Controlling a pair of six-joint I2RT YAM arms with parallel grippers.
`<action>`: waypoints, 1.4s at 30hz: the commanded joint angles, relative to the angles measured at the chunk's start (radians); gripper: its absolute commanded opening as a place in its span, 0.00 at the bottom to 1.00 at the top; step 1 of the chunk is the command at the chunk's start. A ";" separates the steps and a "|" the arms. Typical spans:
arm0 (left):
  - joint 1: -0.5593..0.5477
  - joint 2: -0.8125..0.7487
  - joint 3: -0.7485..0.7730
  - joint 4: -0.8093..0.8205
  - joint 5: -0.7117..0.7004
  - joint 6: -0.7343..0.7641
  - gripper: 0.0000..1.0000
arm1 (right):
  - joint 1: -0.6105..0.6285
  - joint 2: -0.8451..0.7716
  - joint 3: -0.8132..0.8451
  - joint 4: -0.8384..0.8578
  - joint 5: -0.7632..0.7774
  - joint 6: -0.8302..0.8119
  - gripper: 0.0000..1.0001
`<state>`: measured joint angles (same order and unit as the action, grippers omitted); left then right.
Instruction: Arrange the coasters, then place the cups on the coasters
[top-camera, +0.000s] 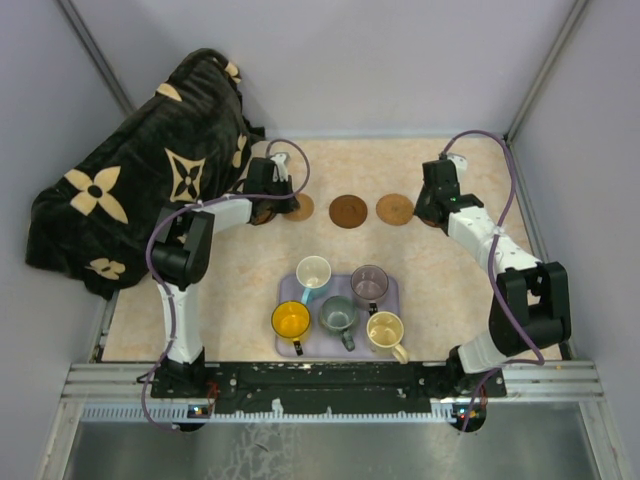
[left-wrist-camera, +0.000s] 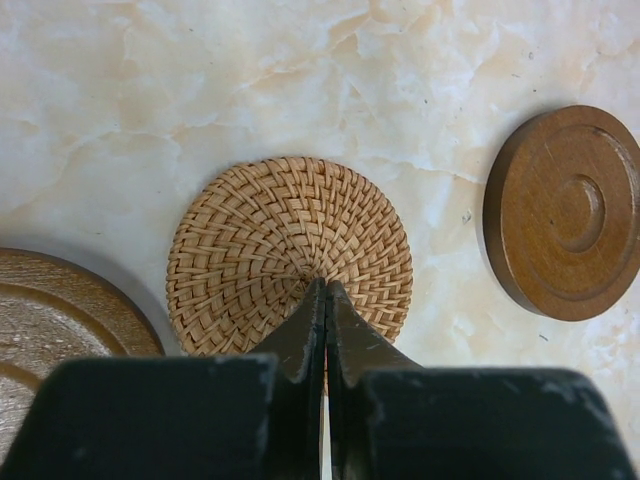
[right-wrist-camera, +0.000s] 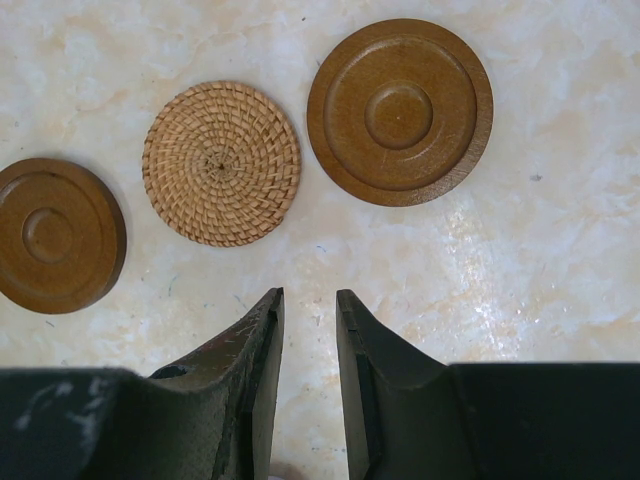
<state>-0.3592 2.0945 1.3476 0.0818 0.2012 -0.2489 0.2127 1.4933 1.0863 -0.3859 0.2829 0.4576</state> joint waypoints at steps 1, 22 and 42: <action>-0.017 0.023 -0.008 -0.029 0.060 0.001 0.00 | -0.006 -0.053 -0.005 0.039 0.005 0.010 0.29; -0.027 -0.011 0.007 -0.030 0.007 0.004 0.09 | -0.006 -0.035 0.006 0.052 0.010 0.000 0.34; -0.022 -0.256 -0.037 -0.011 -0.015 0.016 0.16 | -0.045 -0.022 -0.001 0.068 0.013 -0.021 0.39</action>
<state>-0.3836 1.9236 1.3777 0.0513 0.2146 -0.2455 0.2070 1.4921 1.0599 -0.3553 0.2832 0.4461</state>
